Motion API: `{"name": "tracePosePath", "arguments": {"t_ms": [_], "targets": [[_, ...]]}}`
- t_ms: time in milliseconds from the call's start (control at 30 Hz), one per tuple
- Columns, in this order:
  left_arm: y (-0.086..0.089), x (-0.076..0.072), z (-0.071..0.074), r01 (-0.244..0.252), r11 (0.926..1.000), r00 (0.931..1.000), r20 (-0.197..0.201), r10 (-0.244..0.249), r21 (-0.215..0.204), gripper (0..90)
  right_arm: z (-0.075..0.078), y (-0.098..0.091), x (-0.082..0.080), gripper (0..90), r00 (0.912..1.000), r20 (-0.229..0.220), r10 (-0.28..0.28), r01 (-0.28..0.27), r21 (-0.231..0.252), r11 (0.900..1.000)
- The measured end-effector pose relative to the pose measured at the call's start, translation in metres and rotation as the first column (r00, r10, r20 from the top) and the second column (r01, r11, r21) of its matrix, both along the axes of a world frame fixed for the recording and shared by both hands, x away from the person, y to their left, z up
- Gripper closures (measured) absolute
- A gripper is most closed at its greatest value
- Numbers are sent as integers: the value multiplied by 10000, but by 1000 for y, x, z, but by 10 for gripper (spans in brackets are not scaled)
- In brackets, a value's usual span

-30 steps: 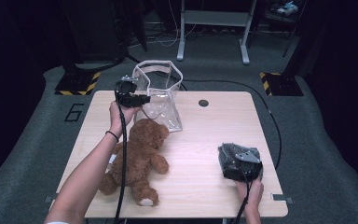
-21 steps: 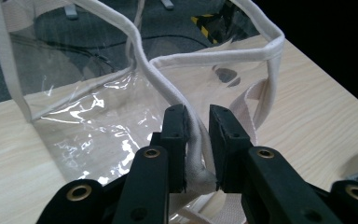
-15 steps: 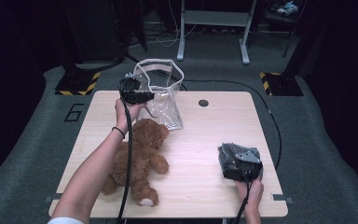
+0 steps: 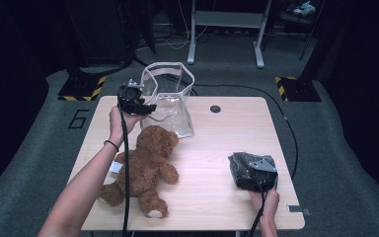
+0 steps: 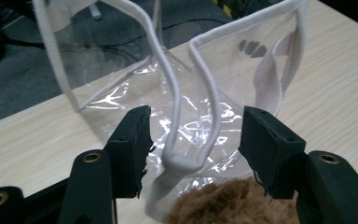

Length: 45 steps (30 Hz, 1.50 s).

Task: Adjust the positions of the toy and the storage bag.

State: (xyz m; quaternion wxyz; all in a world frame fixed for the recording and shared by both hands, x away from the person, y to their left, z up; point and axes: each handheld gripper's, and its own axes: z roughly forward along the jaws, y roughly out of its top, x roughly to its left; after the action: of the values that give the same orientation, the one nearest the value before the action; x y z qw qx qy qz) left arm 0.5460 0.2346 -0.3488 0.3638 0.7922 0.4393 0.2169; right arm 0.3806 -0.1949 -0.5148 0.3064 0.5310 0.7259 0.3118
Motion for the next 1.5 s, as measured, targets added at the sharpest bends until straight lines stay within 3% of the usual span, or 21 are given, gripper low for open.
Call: {"name": "tracePosePath", "arguments": {"t_ms": [67,167,333,433,467,500,767,900,933,1067,1100,1133,1167,1400,1500], "targets": [[2,0,-1,79,9997,9997,-249,-73,233,462,10,5,0,74,9991,355,210,-212,44,9998],[5,2,-6,83,9987,9987,-505,-58,495,517,24,15,6,84,9972,383,641,-647,132,9978],[12,6,-12,89,9999,9983,-578,-94,-85,620,48,37,31,113,9845,577,1655,-1683,477,9846],[12,6,-12,248,9997,9985,-490,-251,-70,678,60,53,53,131,9743,567,2182,-2215,608,9733],[12,6,-12,248,9997,9985,-490,-251,-70,690,60,53,53,131,9743,567,2182,-2215,608,9733],[12,6,-13,285,9995,9986,-452,-289,-105,701,66,66,69,142,9692,446,2423,-2449,691,9671],[9,13,-13,169,9986,9992,-340,-186,-493,722,68,95,117,165,9482,-195,3172,-3144,866,9453],[7,15,-14,138,9971,9990,-421,-170,-747,723,69,104,133,199,9364,-509,3473,-3411,1009,9346],[7,15,-14,167,9969,9988,-450,-202,-770,724,70,106,137,210,9298,-573,3635,-3569,1008,9287],[4,16,-15,162,9959,9991,-388,-197,-885,724,73,116,151,227,9222,-769,3789,-3724,867,9240],[3,15,-15,74,9941,9992,-389,-117,-1078,725,75,119,155,236,9219,-805,3789,-3718,898,9239],[3,16,-14,108,9935,9988,-461,-161,-1135,724,76,121,158,245,9171,-839,3898,-3829,872,9196],[3,16,-15,165,9937,9987,-467,-218,-1106,725,78,124,160,263,9185,-856,3861,-3800,798,9216],[3,16,-15,212,9917,9982,-536,-282,-1265,726,90,143,181,423,8923,-1027,4397,-4362,559,8981],[4,16,-15,217,9917,9978,-587,-293,-1266,726,93,152,186,499,8924,-974,4406,-4395,337,8976]]}}
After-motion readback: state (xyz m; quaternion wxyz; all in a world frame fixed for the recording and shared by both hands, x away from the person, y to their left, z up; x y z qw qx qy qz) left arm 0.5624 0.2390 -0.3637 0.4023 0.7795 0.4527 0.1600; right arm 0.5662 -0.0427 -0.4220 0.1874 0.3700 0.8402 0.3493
